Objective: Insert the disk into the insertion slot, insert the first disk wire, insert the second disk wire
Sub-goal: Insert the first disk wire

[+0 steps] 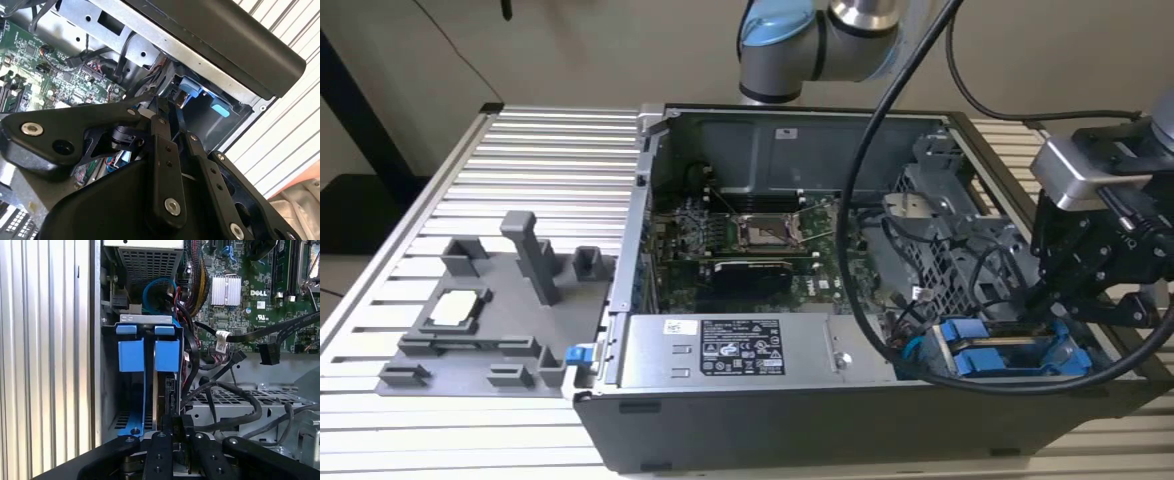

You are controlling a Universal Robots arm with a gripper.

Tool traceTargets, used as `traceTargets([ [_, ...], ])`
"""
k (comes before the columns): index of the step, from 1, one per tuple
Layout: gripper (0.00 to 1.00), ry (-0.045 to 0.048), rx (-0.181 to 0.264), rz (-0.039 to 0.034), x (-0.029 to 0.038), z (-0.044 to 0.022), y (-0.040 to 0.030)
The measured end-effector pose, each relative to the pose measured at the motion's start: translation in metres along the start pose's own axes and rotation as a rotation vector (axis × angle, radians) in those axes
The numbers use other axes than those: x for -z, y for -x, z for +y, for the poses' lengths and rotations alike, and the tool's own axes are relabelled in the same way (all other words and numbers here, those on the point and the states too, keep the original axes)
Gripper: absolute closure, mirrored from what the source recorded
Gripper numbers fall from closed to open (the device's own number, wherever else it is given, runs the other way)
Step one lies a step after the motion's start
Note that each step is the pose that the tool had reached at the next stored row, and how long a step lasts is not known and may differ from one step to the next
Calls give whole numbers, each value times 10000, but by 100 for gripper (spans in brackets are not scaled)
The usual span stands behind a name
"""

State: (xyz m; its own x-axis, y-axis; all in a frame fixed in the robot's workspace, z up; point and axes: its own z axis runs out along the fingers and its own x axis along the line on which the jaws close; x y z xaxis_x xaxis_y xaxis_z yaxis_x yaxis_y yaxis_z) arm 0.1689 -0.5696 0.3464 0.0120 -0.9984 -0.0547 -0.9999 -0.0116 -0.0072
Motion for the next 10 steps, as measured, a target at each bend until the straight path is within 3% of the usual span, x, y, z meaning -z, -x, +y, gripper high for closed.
traceTargets([
  [10, 81, -3, -47, 0, -42, 0, -3],
])
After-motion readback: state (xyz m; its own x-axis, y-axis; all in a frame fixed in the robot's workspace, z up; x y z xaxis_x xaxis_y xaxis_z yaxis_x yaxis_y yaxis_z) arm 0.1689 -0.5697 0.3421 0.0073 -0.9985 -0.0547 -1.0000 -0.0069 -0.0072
